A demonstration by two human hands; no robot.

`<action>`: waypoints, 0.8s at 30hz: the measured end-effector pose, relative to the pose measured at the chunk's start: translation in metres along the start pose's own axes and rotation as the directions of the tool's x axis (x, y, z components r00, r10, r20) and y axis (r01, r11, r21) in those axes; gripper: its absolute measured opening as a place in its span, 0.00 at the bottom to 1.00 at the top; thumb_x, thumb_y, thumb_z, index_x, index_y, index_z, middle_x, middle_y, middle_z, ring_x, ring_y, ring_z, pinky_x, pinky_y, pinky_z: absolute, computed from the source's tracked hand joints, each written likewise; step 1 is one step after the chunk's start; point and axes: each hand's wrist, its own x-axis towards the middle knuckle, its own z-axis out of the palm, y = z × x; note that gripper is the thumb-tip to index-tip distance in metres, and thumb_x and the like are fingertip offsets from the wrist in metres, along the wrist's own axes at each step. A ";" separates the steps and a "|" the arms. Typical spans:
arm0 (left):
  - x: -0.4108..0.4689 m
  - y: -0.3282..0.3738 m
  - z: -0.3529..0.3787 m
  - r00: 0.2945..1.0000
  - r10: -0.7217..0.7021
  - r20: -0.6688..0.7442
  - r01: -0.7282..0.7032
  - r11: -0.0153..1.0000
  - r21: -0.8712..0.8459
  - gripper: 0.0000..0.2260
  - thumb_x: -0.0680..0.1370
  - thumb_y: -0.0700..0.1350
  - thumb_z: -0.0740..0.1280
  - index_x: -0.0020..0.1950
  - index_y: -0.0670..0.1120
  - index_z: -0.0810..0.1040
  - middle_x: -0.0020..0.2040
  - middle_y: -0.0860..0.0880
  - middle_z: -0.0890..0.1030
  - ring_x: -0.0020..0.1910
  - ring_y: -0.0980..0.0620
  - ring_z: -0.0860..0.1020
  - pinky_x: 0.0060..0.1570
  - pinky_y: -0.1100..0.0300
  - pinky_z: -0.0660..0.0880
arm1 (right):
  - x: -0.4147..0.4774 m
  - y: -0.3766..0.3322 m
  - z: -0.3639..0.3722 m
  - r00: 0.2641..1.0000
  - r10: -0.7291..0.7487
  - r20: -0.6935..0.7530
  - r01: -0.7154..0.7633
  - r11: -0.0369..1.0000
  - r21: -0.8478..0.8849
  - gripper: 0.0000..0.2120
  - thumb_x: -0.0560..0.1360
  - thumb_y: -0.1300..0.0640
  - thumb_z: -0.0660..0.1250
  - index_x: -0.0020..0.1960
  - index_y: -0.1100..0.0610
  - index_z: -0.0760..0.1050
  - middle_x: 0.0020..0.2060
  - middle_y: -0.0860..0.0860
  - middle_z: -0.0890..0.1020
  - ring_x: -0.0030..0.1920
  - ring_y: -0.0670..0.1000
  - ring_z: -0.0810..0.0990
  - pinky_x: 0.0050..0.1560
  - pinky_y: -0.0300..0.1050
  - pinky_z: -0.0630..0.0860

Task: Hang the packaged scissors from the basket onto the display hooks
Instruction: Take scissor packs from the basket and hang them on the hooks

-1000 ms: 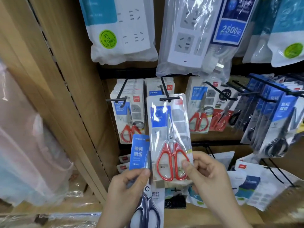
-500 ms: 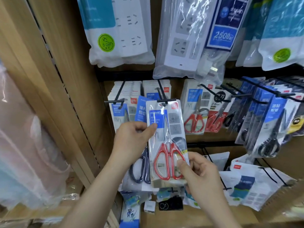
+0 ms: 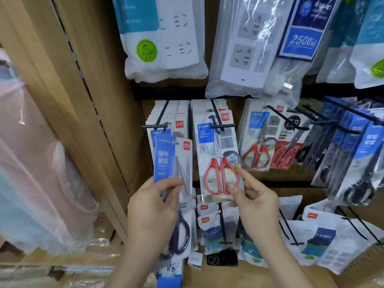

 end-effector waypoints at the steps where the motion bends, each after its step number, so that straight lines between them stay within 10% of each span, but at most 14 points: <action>1: -0.009 -0.004 -0.001 1.000 0.008 0.000 -0.008 1.000 -0.020 0.11 0.75 0.40 0.72 0.44 0.58 0.82 0.49 0.56 0.81 0.49 0.55 0.81 0.39 0.79 0.71 | 0.007 0.004 0.006 1.000 -0.014 -0.014 0.013 0.999 -0.034 0.21 0.76 0.60 0.72 0.55 0.35 0.75 0.53 0.53 0.85 0.45 0.51 0.85 0.41 0.36 0.81; 11: -0.025 -0.004 -0.014 0.996 -0.051 0.078 0.081 0.894 -0.441 0.22 0.79 0.32 0.65 0.54 0.60 0.81 0.55 0.65 0.81 0.57 0.66 0.78 0.52 0.72 0.72 | 0.026 0.011 0.016 0.966 0.121 0.230 0.019 0.849 -0.528 0.28 0.80 0.43 0.62 0.77 0.41 0.57 0.77 0.47 0.61 0.76 0.47 0.61 0.74 0.50 0.63; 13: -0.024 -0.004 -0.010 0.997 -0.069 0.044 0.082 0.861 -0.502 0.25 0.79 0.34 0.65 0.62 0.65 0.76 0.63 0.59 0.79 0.64 0.58 0.76 0.61 0.57 0.73 | 0.000 0.000 -0.001 0.867 0.278 0.415 -0.171 0.946 -0.275 0.20 0.78 0.41 0.62 0.69 0.37 0.68 0.69 0.39 0.74 0.64 0.37 0.74 0.66 0.43 0.73; 16: -0.023 0.004 0.003 0.987 -0.151 0.060 0.155 0.770 -0.619 0.27 0.80 0.36 0.64 0.67 0.67 0.69 0.61 0.49 0.82 0.59 0.47 0.81 0.57 0.40 0.77 | -0.046 -0.002 -0.018 0.647 0.319 0.693 -0.383 0.921 -0.066 0.16 0.77 0.46 0.67 0.63 0.47 0.79 0.56 0.48 0.85 0.57 0.47 0.83 0.56 0.41 0.79; 24: -0.028 0.042 0.057 0.975 -0.115 0.188 0.215 0.683 -0.698 0.11 0.82 0.43 0.62 0.57 0.56 0.79 0.45 0.57 0.86 0.43 0.57 0.82 0.39 0.68 0.78 | -0.081 0.016 -0.097 0.832 0.360 0.422 -0.402 0.916 0.011 0.23 0.64 0.39 0.76 0.53 0.52 0.83 0.43 0.56 0.85 0.42 0.49 0.80 0.39 0.40 0.74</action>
